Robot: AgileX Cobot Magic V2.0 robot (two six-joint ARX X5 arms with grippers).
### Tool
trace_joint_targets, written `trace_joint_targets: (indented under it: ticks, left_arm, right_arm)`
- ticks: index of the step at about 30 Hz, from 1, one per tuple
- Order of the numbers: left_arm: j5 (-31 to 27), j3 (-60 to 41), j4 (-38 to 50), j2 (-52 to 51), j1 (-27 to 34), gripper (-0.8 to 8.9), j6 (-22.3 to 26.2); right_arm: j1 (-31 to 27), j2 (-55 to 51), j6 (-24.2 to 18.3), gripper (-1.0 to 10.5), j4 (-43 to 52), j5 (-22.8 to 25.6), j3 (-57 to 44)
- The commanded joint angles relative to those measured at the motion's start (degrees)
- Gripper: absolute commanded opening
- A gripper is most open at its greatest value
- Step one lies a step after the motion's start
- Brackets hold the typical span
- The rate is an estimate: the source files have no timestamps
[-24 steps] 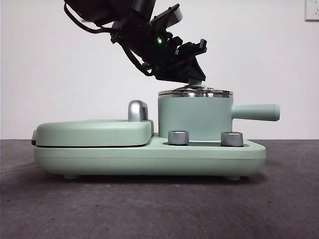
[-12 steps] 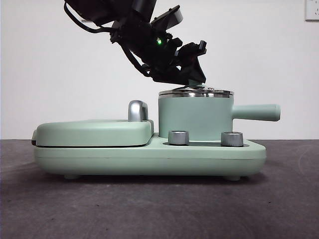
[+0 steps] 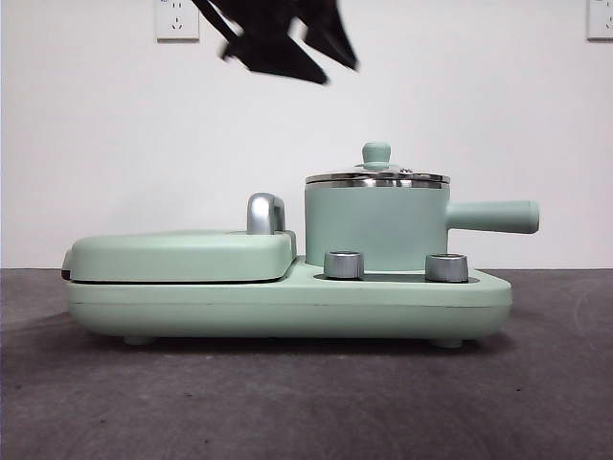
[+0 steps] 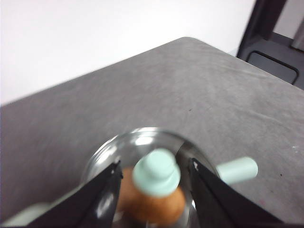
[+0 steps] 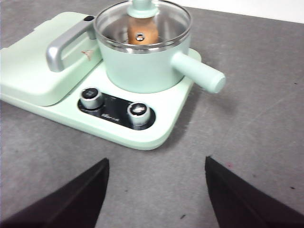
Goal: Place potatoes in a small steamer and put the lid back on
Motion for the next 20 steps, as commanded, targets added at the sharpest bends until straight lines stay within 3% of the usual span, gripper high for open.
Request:
trace_joint_targets:
  ticks: [1,4,9,15,20]
  left_arm:
    - [0.0,0.8,-7.8,-1.7,1.5,2.31,-5.3]
    - [0.0,-0.3,-12.6,-5.2,2.5,2.30,-5.2]
    - [0.0,-6.1,-13.1,-12.5,2.8,2.30,-5.3]
    - [0.0,-18.6,-11.5,-24.3,2.9,2.30,-5.9]
    - [-0.3,-30.8,-9.8,-35.6,2.9,2.30,-9.4]
  right_arm:
    - [0.6,1.3,-0.8,3.2,1.3,-1.0,0.3]
    - [0.6,4.0,-2.1,3.2,3.6,-2.4,0.3]
    - [0.6,10.7,-4.9,3.2,11.0,-5.6,0.3]
    - [0.6,20.9,-5.6,3.2,23.1,-11.0,0.4]
    - [0.6,27.3,-5.6,3.2,29.7,-13.2,0.8]
